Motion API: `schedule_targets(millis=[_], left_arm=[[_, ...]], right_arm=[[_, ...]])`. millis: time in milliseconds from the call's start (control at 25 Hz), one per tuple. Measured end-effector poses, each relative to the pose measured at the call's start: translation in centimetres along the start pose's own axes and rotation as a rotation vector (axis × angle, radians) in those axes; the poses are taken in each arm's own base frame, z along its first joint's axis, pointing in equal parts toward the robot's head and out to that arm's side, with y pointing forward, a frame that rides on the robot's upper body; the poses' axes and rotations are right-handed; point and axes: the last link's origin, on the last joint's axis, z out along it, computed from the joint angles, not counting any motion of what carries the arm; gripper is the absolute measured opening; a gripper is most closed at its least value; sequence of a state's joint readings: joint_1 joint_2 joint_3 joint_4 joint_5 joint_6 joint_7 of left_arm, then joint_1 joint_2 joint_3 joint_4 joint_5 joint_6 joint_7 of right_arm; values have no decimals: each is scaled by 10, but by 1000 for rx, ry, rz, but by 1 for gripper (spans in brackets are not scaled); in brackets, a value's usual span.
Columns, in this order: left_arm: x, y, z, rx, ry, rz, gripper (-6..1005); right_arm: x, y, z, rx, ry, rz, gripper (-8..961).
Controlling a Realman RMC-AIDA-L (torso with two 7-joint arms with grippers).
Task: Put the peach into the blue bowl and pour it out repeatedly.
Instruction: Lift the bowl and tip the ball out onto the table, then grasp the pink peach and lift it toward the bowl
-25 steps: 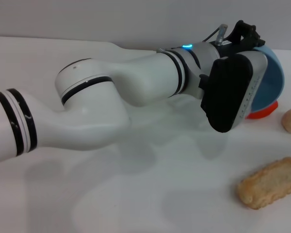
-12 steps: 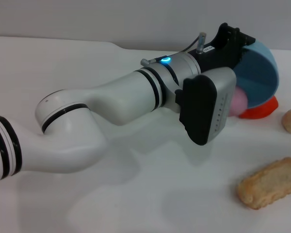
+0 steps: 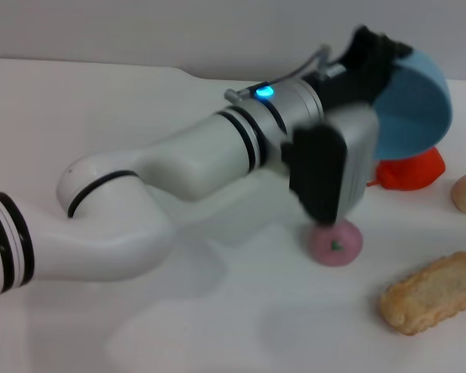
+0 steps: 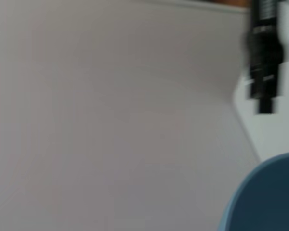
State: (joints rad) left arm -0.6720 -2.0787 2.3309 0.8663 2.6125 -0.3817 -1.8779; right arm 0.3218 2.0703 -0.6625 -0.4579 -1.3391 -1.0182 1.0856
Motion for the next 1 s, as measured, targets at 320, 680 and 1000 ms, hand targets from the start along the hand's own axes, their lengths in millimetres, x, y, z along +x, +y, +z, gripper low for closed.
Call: schedule_targets(millis=[320, 680, 1000], left_arm=[[-55, -11, 8, 60, -256, -766, -1], [-113, -17, -7, 98, -458, -1351, -2], [-118, -6, -13, 12, -501, -1468, -1]], right_arm=[[9, 23, 12, -108, 62, 49, 566], [-5, 68, 27, -386, 348, 67, 566], [-19, 86, 37, -456, 690, 51, 566]])
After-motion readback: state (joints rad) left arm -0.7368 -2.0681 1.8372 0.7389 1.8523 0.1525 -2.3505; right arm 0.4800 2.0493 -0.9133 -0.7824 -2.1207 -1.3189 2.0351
